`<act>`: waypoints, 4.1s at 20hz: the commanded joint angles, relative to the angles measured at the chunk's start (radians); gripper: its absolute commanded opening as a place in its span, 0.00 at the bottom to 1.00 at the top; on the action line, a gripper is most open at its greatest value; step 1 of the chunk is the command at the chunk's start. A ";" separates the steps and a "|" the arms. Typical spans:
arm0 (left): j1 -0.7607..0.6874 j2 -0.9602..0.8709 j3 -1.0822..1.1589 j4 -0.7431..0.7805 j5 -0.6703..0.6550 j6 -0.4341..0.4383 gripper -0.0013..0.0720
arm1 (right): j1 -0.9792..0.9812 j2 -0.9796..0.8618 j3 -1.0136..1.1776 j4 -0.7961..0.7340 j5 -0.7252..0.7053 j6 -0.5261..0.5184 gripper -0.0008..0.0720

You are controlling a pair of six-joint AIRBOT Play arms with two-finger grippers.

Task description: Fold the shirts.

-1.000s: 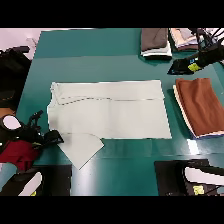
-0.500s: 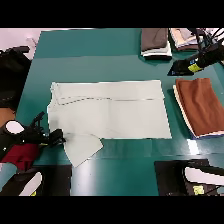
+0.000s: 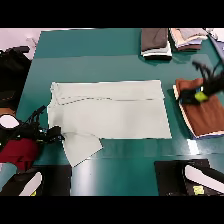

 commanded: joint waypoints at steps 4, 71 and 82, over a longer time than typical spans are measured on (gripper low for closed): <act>0.001 0.001 0.007 0.000 0.035 0.013 0.05 | -0.153 0.146 -0.486 0.011 -0.079 -0.002 0.53; -0.505 -0.663 0.771 -0.018 0.437 -0.029 0.05 | 0.094 -0.537 0.179 0.327 -0.202 -0.181 0.65; -0.586 -0.929 0.993 -0.025 0.472 -0.074 0.05 | 0.185 -0.283 0.575 0.326 -0.109 -0.165 0.04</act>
